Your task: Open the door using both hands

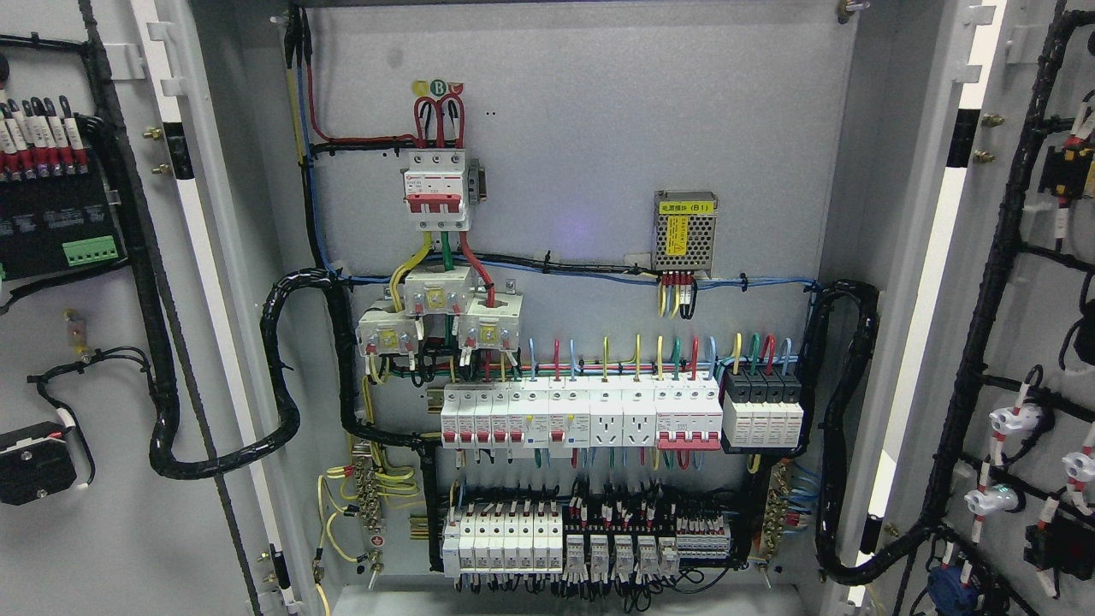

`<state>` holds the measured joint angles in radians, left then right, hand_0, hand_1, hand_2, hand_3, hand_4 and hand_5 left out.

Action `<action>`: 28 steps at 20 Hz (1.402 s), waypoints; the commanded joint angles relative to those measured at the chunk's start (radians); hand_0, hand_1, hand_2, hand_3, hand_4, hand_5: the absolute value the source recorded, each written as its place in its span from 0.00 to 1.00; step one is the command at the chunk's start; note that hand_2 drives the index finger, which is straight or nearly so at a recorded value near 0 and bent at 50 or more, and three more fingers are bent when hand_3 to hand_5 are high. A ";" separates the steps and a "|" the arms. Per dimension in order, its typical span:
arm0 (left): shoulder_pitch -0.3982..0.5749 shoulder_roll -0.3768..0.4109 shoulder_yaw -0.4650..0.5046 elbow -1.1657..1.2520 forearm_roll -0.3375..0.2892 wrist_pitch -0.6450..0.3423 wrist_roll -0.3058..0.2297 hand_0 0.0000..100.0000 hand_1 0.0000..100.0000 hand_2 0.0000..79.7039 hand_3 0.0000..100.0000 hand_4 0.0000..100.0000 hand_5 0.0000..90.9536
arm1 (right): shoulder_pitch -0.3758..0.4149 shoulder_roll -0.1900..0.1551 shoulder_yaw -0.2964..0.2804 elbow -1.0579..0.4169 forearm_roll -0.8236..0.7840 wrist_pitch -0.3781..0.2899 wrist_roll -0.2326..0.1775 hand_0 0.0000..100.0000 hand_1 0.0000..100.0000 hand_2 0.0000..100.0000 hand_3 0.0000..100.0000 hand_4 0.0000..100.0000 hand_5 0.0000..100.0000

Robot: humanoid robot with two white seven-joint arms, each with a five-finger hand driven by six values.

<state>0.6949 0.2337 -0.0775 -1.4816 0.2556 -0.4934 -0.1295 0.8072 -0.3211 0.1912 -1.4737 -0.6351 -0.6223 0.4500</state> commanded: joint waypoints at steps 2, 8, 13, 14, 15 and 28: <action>-0.030 -0.080 -0.028 0.493 -0.013 -0.011 -0.019 0.00 0.00 0.00 0.00 0.00 0.00 | -0.011 0.071 0.048 0.467 0.003 0.001 0.006 0.38 0.00 0.00 0.00 0.00 0.00; -0.230 -0.154 -0.019 0.870 -0.041 -0.013 -0.027 0.00 0.00 0.00 0.00 0.00 0.00 | -0.221 0.157 0.034 0.850 0.009 0.009 0.006 0.38 0.00 0.00 0.00 0.00 0.00; -0.379 -0.220 -0.012 1.147 -0.114 -0.017 -0.033 0.00 0.00 0.00 0.00 0.00 0.00 | -0.431 0.214 0.034 1.152 0.115 0.079 0.006 0.38 0.00 0.00 0.00 0.00 0.00; -0.406 -0.226 -0.012 1.199 -0.116 -0.014 -0.033 0.00 0.00 0.00 0.00 0.00 0.00 | -0.472 0.224 0.034 1.212 0.141 0.107 0.004 0.38 0.00 0.00 0.00 0.00 0.00; -0.435 -0.235 -0.012 1.253 -0.116 -0.011 -0.033 0.00 0.00 0.00 0.00 0.00 0.00 | -0.511 0.235 0.036 1.260 0.169 0.131 0.003 0.38 0.00 0.00 0.00 0.00 0.00; -0.561 -0.267 0.025 1.587 -0.147 0.032 -0.032 0.00 0.00 0.00 0.00 0.00 0.00 | -0.703 0.306 0.042 1.379 0.446 0.550 -0.178 0.38 0.00 0.00 0.00 0.00 0.00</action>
<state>0.1724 0.0325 -0.0849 -0.2234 0.1221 -0.4864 -0.1602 0.1725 -0.0861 0.2262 -0.3218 -0.3146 -0.1326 0.3152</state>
